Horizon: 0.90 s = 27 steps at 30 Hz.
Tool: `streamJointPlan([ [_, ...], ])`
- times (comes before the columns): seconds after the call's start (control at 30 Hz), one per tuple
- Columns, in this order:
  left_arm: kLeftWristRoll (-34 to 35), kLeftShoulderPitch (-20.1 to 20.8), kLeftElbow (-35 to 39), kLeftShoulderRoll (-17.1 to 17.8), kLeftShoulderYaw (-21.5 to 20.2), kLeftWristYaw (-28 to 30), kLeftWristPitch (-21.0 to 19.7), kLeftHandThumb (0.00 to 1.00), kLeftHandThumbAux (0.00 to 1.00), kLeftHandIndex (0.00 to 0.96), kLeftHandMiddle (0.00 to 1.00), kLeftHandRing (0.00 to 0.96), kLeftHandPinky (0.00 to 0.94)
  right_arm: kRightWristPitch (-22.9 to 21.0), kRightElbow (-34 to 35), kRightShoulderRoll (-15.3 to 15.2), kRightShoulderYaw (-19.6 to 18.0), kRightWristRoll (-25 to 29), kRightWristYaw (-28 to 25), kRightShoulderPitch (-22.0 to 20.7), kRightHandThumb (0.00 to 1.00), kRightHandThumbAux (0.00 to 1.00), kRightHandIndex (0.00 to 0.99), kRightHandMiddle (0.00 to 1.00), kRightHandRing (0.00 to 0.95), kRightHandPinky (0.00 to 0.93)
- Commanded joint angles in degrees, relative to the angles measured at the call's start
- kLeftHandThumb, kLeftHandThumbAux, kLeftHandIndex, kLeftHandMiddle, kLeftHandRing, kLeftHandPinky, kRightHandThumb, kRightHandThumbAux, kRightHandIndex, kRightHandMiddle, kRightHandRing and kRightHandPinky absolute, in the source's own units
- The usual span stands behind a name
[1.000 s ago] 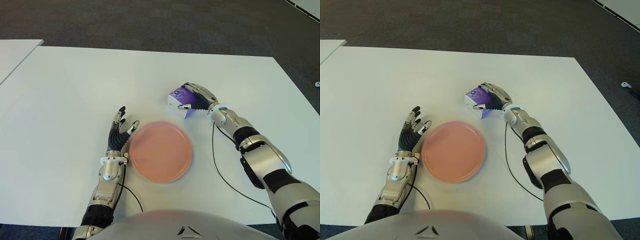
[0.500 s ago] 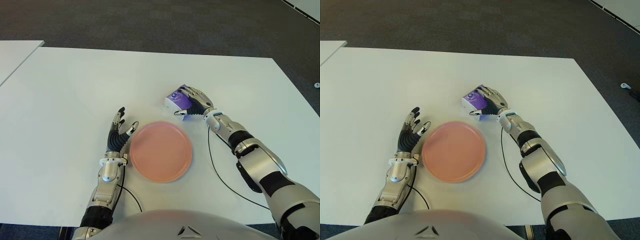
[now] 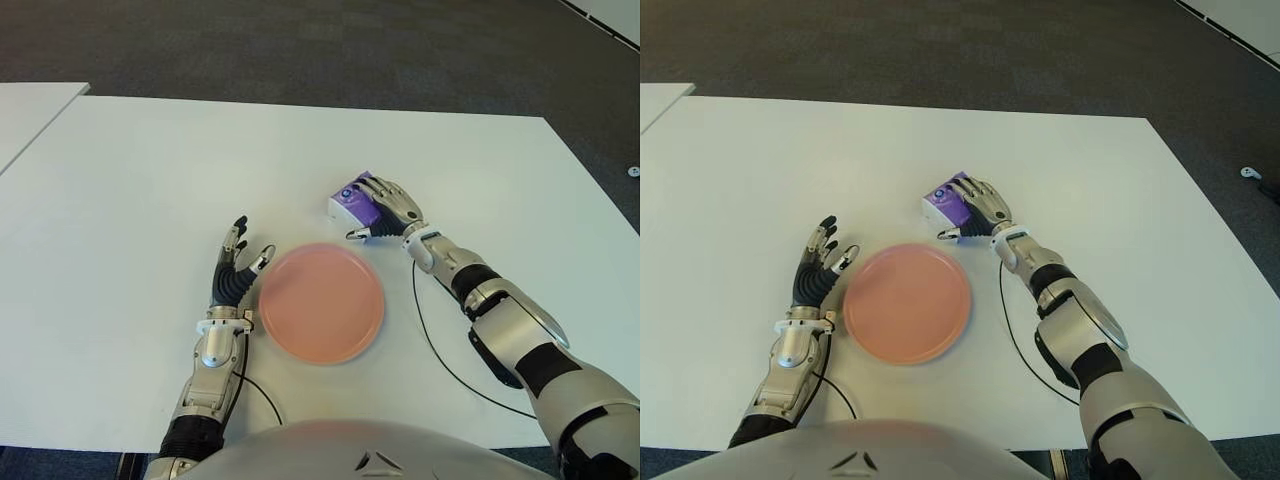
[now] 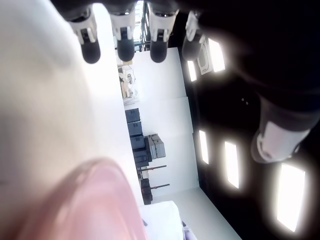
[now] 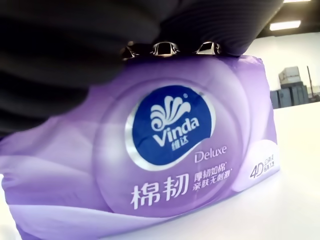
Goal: Put the tissue paper into the plate.
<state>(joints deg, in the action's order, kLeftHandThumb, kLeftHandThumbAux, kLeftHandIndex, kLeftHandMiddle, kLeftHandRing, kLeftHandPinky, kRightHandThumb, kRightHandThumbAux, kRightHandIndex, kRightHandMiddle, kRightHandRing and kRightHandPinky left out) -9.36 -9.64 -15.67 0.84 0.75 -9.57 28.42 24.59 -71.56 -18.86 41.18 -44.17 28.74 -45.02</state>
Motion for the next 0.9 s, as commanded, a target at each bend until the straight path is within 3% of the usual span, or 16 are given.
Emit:
streamJointPlan([
  [0.03, 0.70, -1.44, 0.19, 0.30, -0.20, 0.68, -0.21, 0.000, 0.550, 0.000, 0.000, 0.000, 0.000, -1.74, -3.61, 2.00, 5.32, -5.29, -3.91, 7.79, 0.101, 0.382, 0.000, 0.000, 0.000, 0.000],
  [0.3, 1.03, -2.23, 0.90, 0.74, -0.07, 1.14, -0.26, 0.000, 0.550, 0.000, 0.000, 0.000, 0.000, -3.63, -3.46, 2.26, 6.67, -5.21, -3.02, 8.52, 0.085, 0.385, 0.000, 0.000, 0.000, 0.000],
  [0.9, 0.49, -3.54, 2.38, 1.17, 0.08, 0.79, 0.01, 0.000, 0.545, 0.000, 0.000, 0.000, 0.000, -7.74, -3.81, 2.97, 5.83, -3.99, -0.13, 9.58, 0.098, 0.425, 0.000, 0.000, 0.000, 0.000],
])
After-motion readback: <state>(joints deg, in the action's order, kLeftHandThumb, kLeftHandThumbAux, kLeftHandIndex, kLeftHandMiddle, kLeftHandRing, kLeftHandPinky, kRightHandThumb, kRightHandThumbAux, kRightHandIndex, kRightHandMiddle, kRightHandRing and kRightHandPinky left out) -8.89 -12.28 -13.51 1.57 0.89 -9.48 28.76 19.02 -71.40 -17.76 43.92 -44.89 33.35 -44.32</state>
